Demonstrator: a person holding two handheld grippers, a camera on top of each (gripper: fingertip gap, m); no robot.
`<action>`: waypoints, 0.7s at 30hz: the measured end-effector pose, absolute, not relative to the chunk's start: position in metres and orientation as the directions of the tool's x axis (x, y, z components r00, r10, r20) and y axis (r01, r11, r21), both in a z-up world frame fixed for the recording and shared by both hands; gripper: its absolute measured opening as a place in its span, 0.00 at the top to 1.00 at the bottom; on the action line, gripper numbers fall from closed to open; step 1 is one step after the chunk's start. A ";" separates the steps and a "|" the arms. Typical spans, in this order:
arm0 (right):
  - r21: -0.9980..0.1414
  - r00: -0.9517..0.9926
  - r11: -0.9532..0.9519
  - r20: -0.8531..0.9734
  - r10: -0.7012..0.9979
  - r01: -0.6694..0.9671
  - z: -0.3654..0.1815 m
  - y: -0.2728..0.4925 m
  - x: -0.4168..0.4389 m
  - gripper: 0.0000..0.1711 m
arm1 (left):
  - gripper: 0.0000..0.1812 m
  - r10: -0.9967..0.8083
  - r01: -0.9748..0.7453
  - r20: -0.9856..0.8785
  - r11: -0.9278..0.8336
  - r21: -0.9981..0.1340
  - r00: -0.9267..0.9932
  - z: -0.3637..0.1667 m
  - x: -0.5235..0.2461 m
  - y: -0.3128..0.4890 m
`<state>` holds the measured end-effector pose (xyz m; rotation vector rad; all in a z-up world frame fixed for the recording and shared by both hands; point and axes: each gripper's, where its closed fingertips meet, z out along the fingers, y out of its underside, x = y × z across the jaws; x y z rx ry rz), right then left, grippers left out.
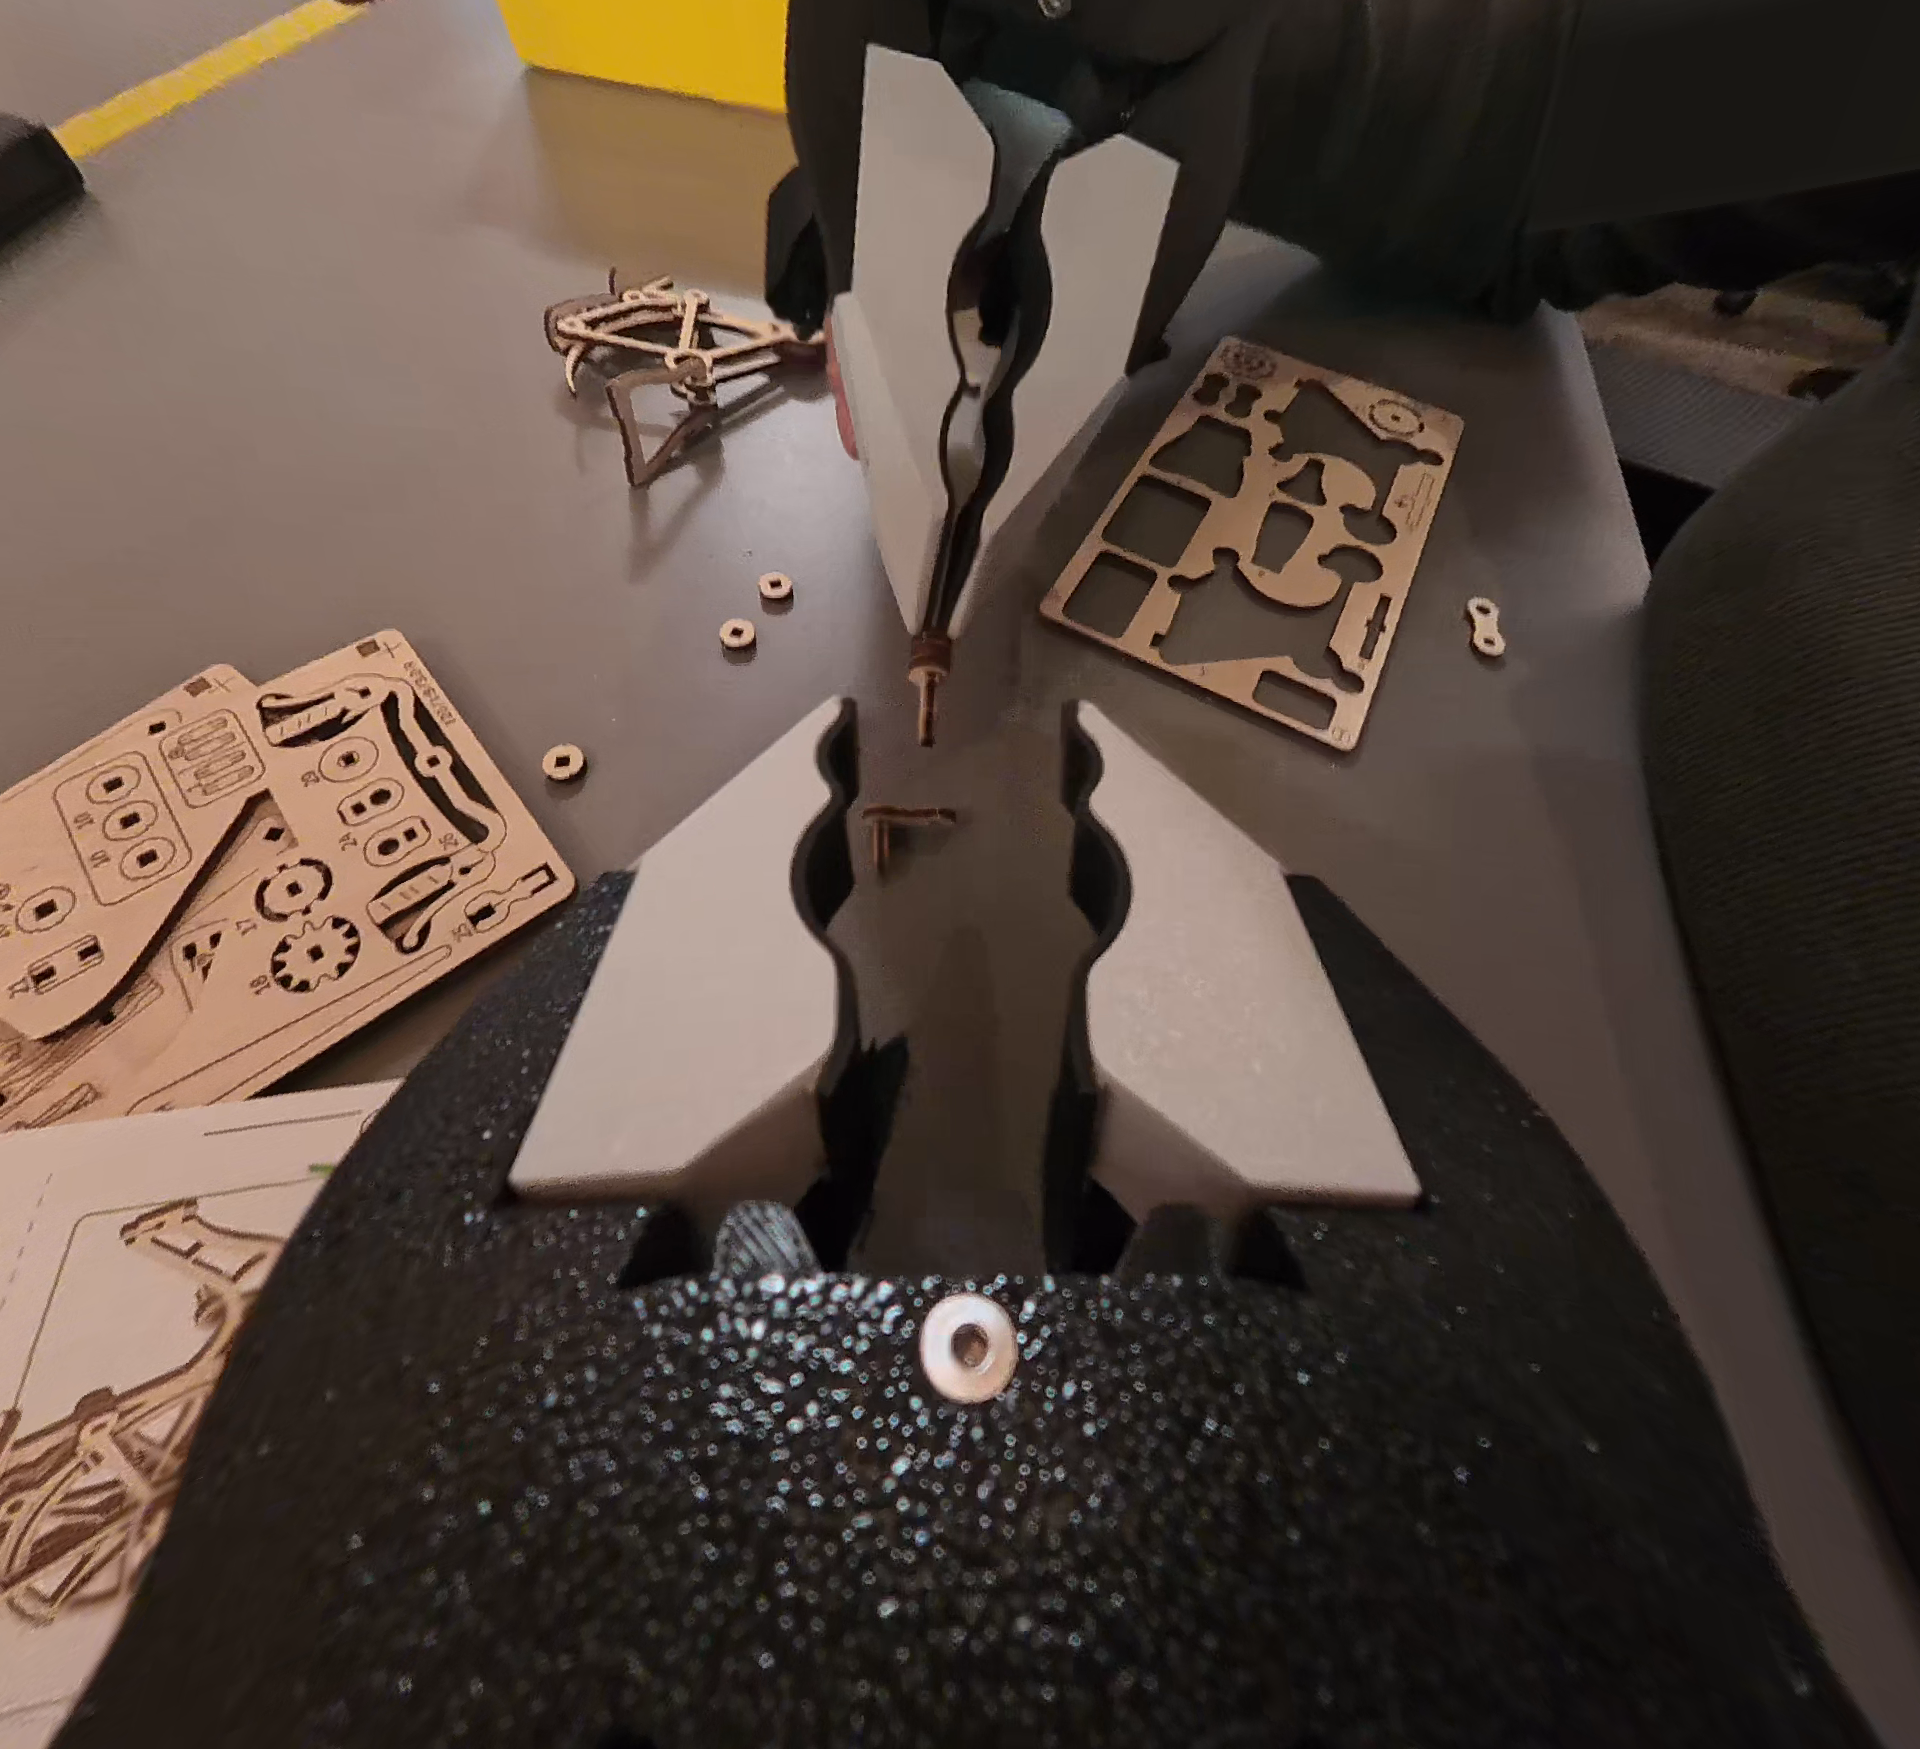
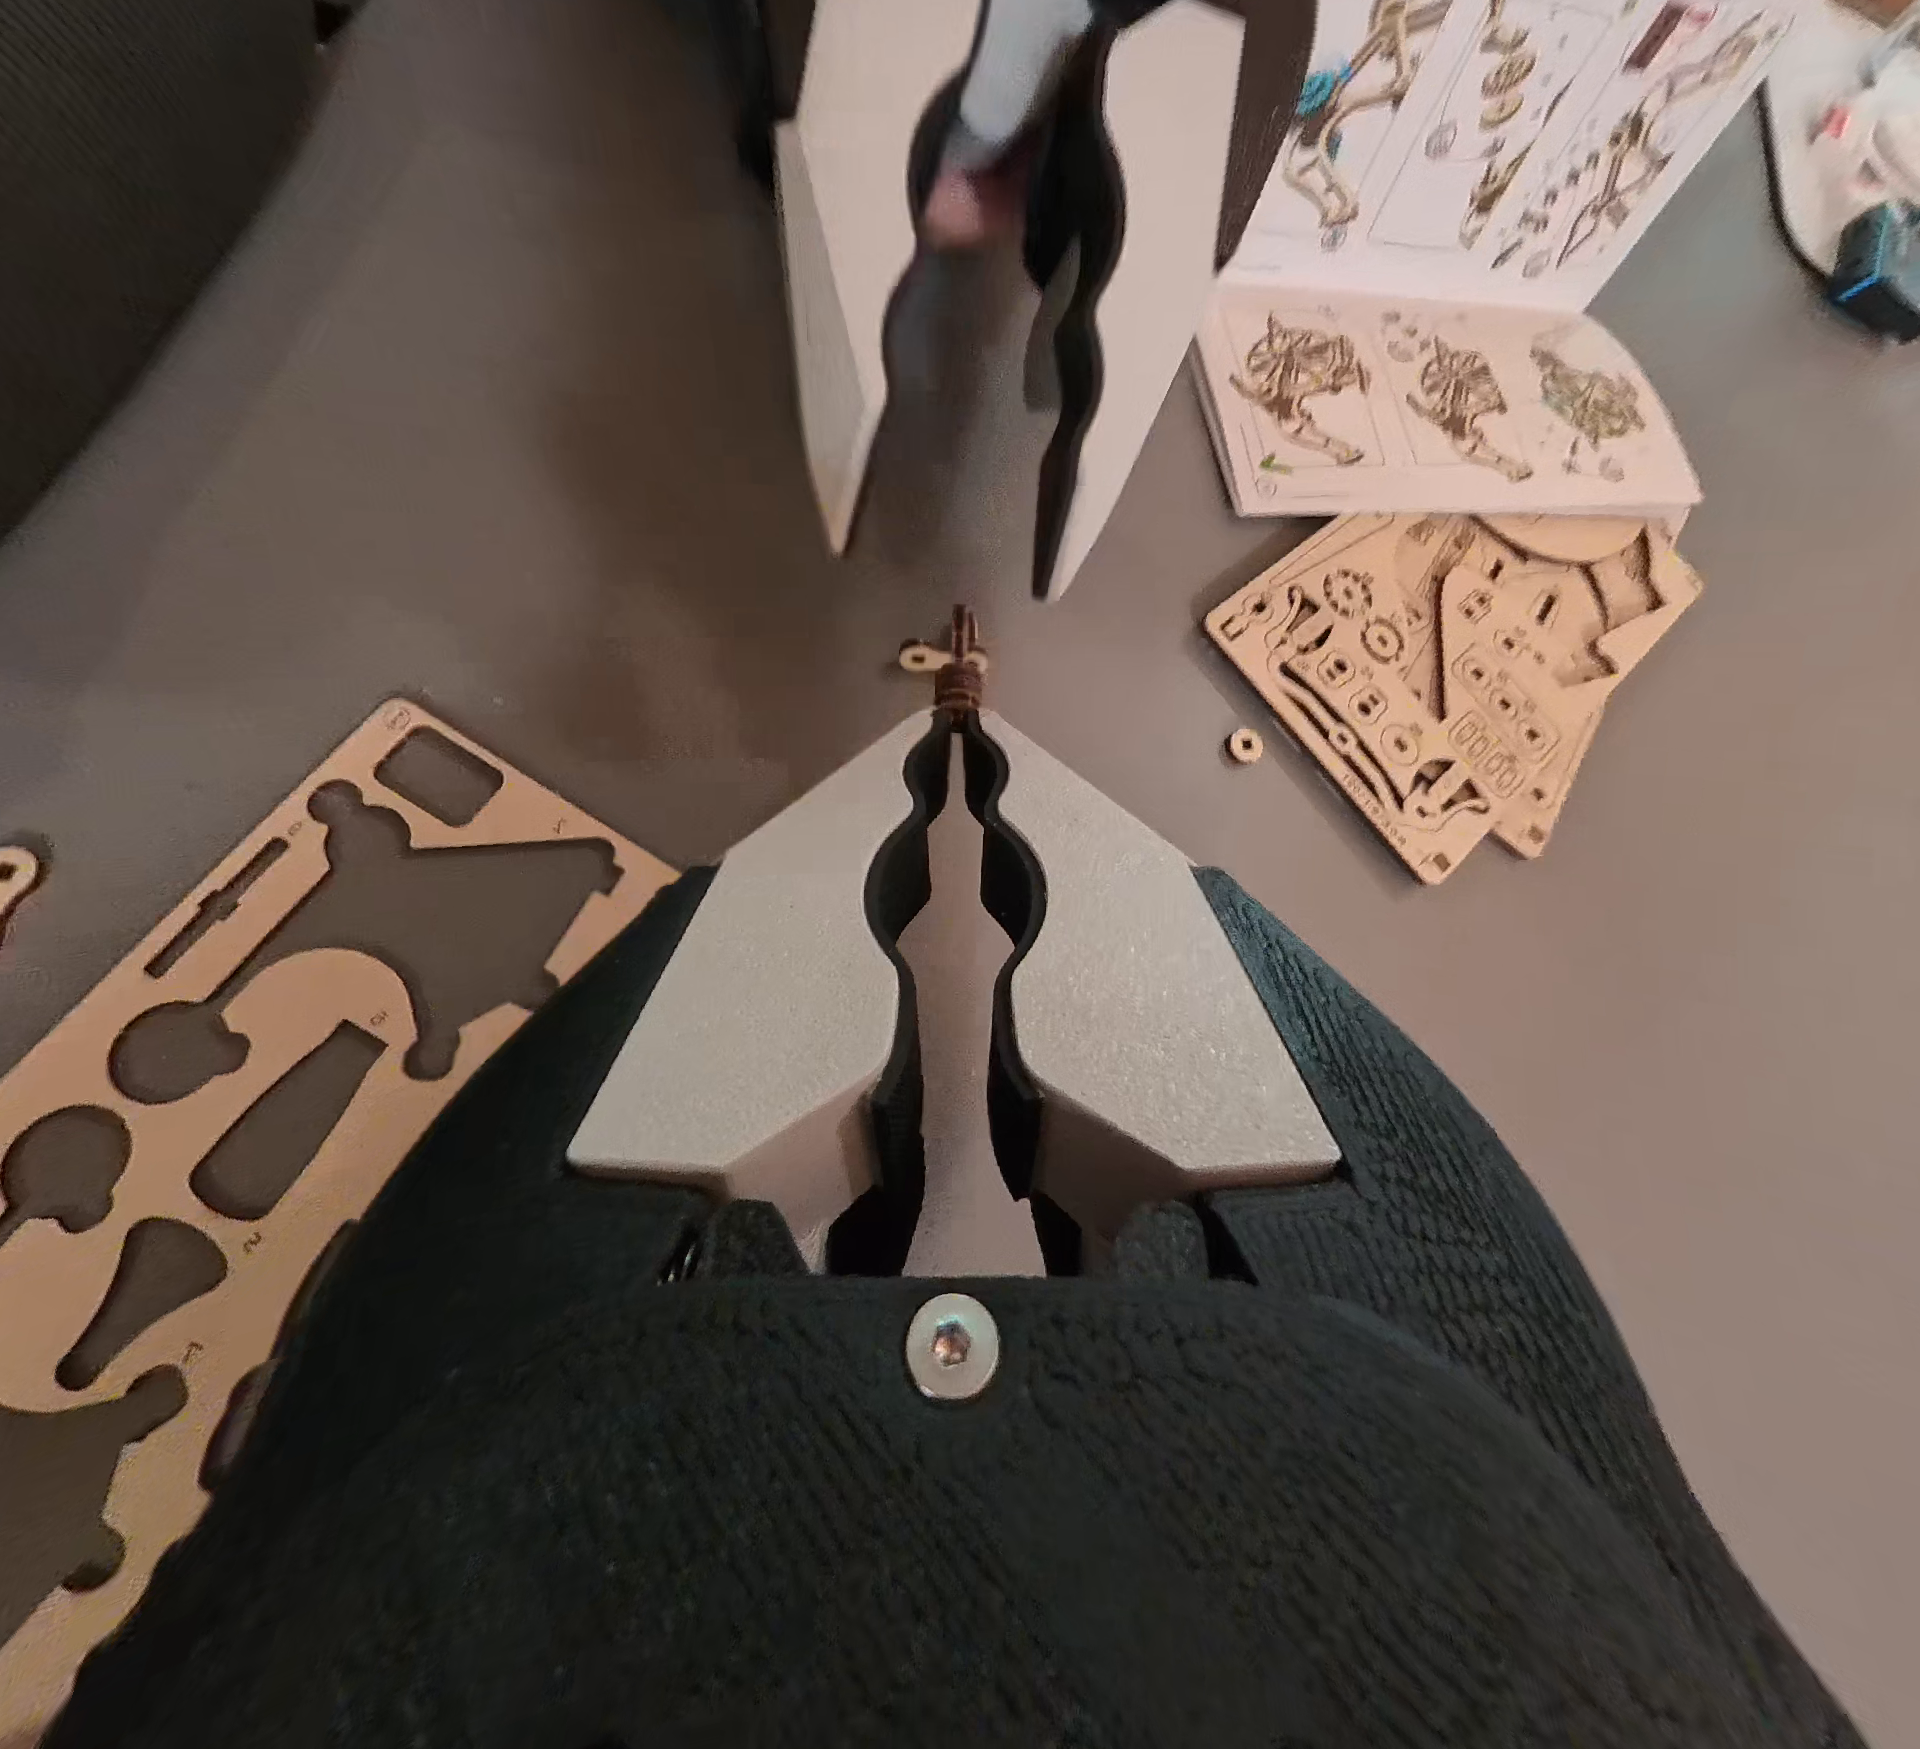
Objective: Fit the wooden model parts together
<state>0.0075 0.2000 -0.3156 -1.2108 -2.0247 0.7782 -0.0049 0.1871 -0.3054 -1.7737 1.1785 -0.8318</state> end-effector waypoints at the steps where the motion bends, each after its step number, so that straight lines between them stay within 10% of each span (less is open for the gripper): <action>1: -0.753 -0.369 0.390 0.209 0.906 0.530 -0.320 0.200 0.009 1.00 | 0.78 -0.938 -0.413 0.071 -0.215 -0.885 0.338 -0.309 -0.007 0.186; 21: -0.740 -0.404 0.388 0.170 0.899 0.550 -0.342 0.196 0.009 1.00 | 0.81 -0.950 -0.586 -0.021 -0.174 -0.792 0.312 -0.344 -0.010 0.192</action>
